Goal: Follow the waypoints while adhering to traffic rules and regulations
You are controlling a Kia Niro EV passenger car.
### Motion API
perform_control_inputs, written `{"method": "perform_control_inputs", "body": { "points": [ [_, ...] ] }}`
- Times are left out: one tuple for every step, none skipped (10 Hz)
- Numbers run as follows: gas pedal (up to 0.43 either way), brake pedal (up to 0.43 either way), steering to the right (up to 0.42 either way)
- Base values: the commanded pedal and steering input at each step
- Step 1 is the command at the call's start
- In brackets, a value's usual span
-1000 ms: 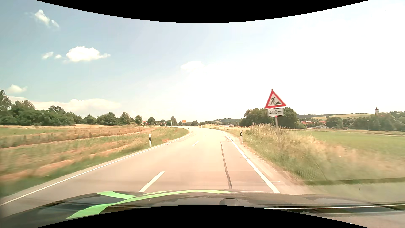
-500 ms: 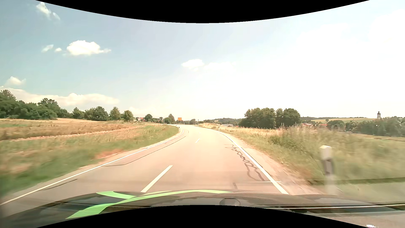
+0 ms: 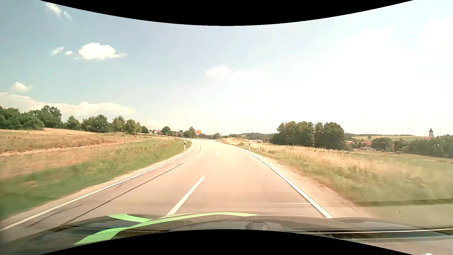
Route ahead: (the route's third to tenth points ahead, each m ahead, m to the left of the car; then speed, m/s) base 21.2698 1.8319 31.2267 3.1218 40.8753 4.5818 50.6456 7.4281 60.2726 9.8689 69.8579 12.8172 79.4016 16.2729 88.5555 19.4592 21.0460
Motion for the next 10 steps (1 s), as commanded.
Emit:
{"method": "perform_control_inputs", "body": {
  "points": [
    [0.087,0.000,-0.026],
    [0.087,0.000,-0.030],
    [0.118,0.000,-0.033],
    [0.150,0.000,-0.035],
    [0.177,0.000,-0.036],
    [0.197,0.000,-0.037],
    [0.209,0.000,-0.038],
    [0.209,0.000,-0.039],
    [0.228,0.000,-0.039],
    [0.240,0.000,-0.039]
  ]
}}
